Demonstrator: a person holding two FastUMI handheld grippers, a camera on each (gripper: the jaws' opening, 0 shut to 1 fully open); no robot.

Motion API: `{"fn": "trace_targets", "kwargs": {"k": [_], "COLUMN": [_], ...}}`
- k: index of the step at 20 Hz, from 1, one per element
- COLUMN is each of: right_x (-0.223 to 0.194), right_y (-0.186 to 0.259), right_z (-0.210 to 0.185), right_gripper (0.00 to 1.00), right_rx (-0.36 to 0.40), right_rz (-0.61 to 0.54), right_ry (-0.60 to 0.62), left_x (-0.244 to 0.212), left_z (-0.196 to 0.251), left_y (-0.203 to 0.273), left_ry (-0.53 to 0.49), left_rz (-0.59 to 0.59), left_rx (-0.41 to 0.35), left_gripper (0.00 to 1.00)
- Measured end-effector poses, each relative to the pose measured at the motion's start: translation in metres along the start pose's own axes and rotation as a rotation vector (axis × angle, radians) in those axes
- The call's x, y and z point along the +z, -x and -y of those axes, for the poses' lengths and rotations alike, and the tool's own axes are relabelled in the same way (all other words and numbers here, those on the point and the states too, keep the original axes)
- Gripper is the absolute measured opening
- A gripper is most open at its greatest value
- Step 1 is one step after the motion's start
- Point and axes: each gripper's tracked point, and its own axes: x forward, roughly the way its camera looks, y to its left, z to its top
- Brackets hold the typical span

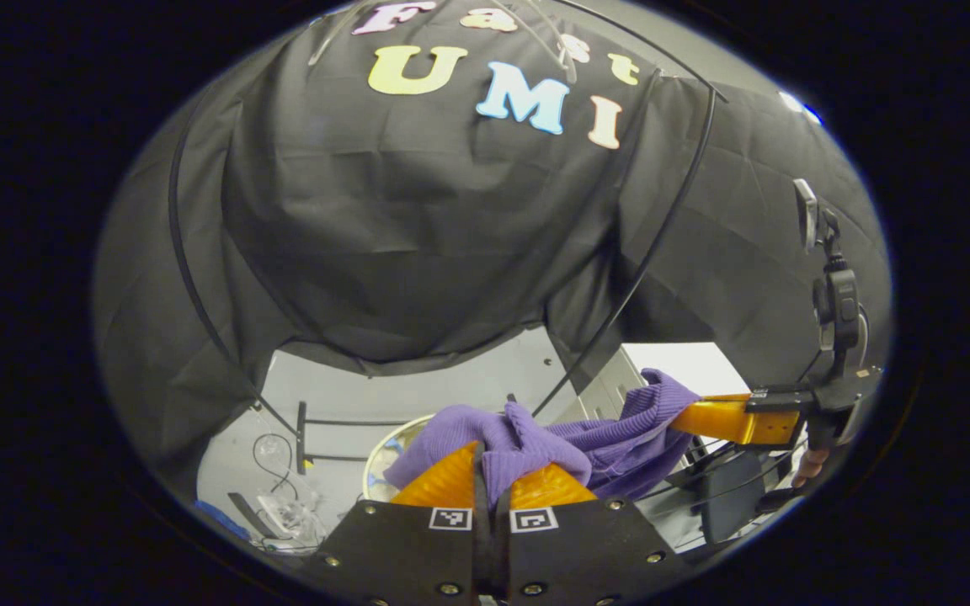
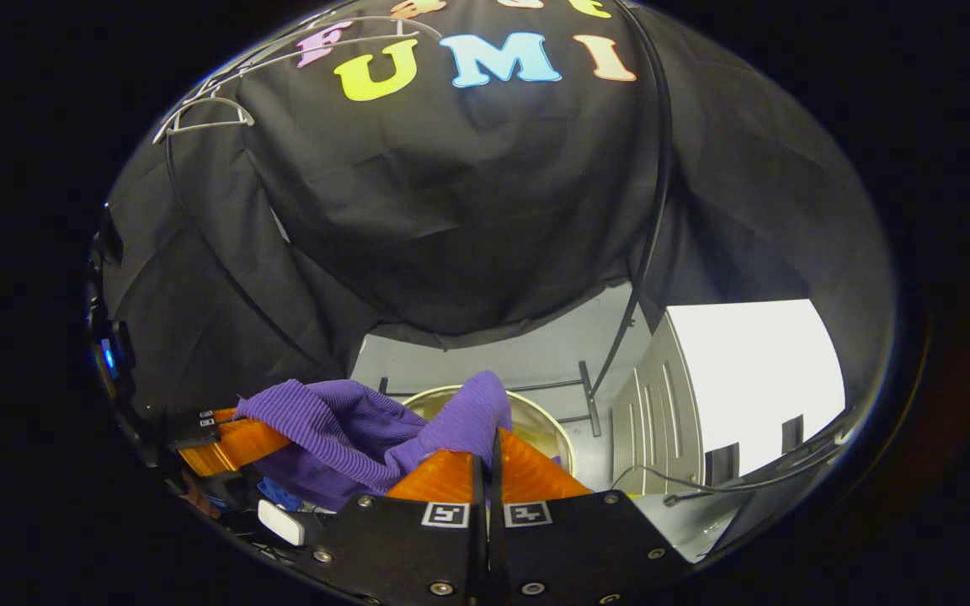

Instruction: Grasp the clothes on the hanger with both hands and then place them into the laundry hamper below.

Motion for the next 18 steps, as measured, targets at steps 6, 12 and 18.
{"fn": "trace_targets", "kwargs": {"k": [6, 12, 18], "right_x": [-0.021, -0.028, -0.034], "right_y": [-0.023, -0.022, -0.017], "right_z": [0.011, 0.016, 0.013], "right_gripper": [0.01, 0.01, 0.02], "right_rx": [-0.016, -0.026, -0.022], "right_rz": [-0.056, -0.077, -0.097], "right_ry": [-0.02, -0.002, 0.007], "left_x": [-0.023, -0.034, -0.034], "left_z": [-0.014, -0.015, -0.019], "left_y": [-0.026, -0.024, -0.023], "left_ry": [0.022, 0.068, 0.059], "left_rz": [-0.058, -0.071, -0.073], "left_rx": [0.049, 0.061, 0.07], "left_gripper": [0.01, 0.01, 0.01]}}
